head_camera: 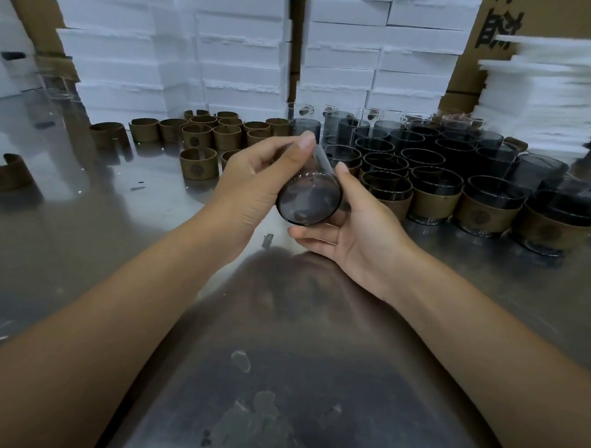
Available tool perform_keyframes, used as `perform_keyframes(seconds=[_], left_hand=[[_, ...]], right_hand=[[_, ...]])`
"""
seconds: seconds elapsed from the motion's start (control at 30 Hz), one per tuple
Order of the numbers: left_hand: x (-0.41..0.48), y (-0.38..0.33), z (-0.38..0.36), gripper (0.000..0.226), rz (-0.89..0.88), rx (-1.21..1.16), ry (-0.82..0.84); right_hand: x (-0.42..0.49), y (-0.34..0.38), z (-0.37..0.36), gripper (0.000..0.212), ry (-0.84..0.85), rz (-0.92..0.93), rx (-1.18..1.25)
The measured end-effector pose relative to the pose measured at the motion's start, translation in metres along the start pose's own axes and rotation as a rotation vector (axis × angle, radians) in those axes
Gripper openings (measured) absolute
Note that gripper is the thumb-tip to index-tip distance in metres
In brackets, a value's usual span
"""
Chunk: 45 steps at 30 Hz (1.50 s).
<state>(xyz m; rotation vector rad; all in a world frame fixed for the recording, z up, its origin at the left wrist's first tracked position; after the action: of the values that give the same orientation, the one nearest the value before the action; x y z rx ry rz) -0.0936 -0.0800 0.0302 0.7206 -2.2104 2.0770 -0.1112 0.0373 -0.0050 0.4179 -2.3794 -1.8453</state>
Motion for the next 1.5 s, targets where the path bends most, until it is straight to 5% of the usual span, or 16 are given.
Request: perform_keyframes(seconds=[0.2, 0.47, 0.67, 0.8, 1.07, 1.23, 1.37, 1.5], left_hand=[[-0.003, -0.002, -0.003, 0.066, -0.012, 0.015, 0.045], [0.001, 0.004, 0.005, 0.066, 0.012, 0.033, -0.050], [0.006, 0.013, 0.011, 0.057, 0.115, 0.001, -0.089], [0.006, 0.011, 0.012, 0.062, 0.117, -0.009, -0.095], [0.014, 0.020, 0.009, 0.047, 0.172, 0.025, -0.053], [0.024, 0.023, 0.026, 0.018, 0.124, 0.167, -0.199], [0.027, 0.025, 0.036, 0.039, -0.050, 0.490, -0.266], [0.038, 0.038, 0.034, 0.057, -0.143, 0.819, -0.162]], right_hand=[[0.001, 0.001, 0.003, 0.038, -0.038, -0.027, 0.070], [0.000, 0.004, 0.007, 0.057, -0.083, -0.034, 0.071], [-0.006, 0.009, 0.003, 0.018, -0.096, 0.095, -0.113], [-0.006, 0.011, 0.005, 0.033, -0.139, 0.136, -0.163], [-0.005, 0.010, 0.009, 0.023, -0.186, 0.136, -0.119], [-0.004, 0.008, 0.010, 0.021, -0.205, 0.119, -0.077], [-0.003, 0.007, 0.010, 0.024, -0.206, 0.102, -0.076], [-0.003, 0.006, 0.008, 0.022, -0.210, 0.089, -0.080]])
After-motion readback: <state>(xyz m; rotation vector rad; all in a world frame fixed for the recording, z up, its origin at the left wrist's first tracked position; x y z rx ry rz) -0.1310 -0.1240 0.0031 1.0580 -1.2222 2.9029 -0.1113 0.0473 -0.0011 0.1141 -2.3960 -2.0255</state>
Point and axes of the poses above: each hand's wrist, its own x-axis towards the middle knuckle, its own z-axis out of the back of the hand, y = z × x, the point moved 6 cm from there along x, towards the middle knuckle, and after that the axes turned 10 degrees about -y, right-handed, at the moved point
